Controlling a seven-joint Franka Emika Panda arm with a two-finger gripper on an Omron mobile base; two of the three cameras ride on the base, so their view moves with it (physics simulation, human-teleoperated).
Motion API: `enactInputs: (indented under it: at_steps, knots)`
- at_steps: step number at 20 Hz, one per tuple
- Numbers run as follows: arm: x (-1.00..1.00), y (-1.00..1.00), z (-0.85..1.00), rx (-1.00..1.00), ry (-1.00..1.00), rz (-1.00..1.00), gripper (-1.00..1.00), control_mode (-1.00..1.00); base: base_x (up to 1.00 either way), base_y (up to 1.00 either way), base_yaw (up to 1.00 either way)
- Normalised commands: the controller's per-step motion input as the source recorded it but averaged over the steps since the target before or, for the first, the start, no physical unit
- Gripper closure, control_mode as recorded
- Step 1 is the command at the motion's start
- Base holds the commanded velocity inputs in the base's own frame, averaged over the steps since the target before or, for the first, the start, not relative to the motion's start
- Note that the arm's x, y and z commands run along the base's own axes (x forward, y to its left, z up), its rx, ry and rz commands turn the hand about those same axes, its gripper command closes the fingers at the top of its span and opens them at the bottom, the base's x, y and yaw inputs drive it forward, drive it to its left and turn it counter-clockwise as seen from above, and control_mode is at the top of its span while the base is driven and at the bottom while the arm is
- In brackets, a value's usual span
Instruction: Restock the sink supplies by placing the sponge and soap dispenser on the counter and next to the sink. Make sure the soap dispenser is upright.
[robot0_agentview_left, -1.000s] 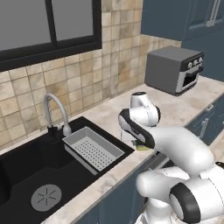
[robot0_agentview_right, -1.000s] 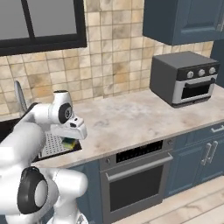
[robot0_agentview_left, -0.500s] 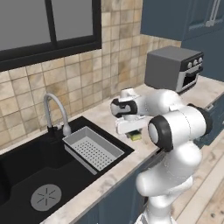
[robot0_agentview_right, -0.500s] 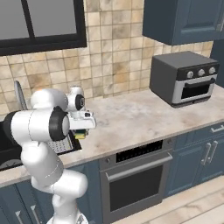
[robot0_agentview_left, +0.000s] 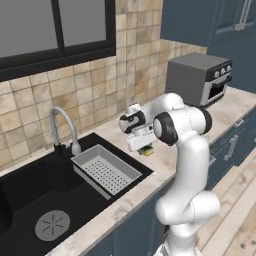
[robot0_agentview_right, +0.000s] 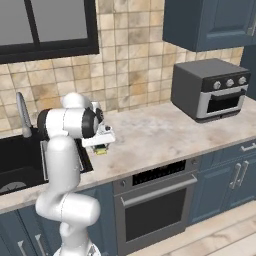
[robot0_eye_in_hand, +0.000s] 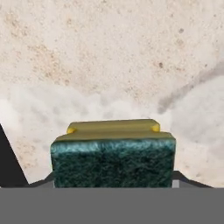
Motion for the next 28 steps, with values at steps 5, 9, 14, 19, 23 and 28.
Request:
enactInputs:
  at_steps: [5,9,14,19,23,28]
  knots:
    - [0.53,0.0,-0.55,0.03,0.0,0.19,1.0,-1.0,0.0,0.0,0.0]
    - [-0.05,0.07,-0.42,0.03,-0.02,0.06,-1.0,-1.0,0.0,0.0,0.0]
    - [-0.59,0.02,-0.11,0.06,-0.16,0.0,-1.0,-1.0,0.0,0.0,0.0]
    - [-0.3,0.0,0.02,0.08,-0.15,0.0,-1.0,-1.0,0.0,0.0,0.0]
    - [-0.03,0.0,0.29,0.04,-0.18,0.0,-1.0,-1.0,0.0,0.0,0.0]
    - [0.0,0.0,0.56,0.01,-0.22,0.0,-1.0,-1.0,0.0,0.0,0.0]
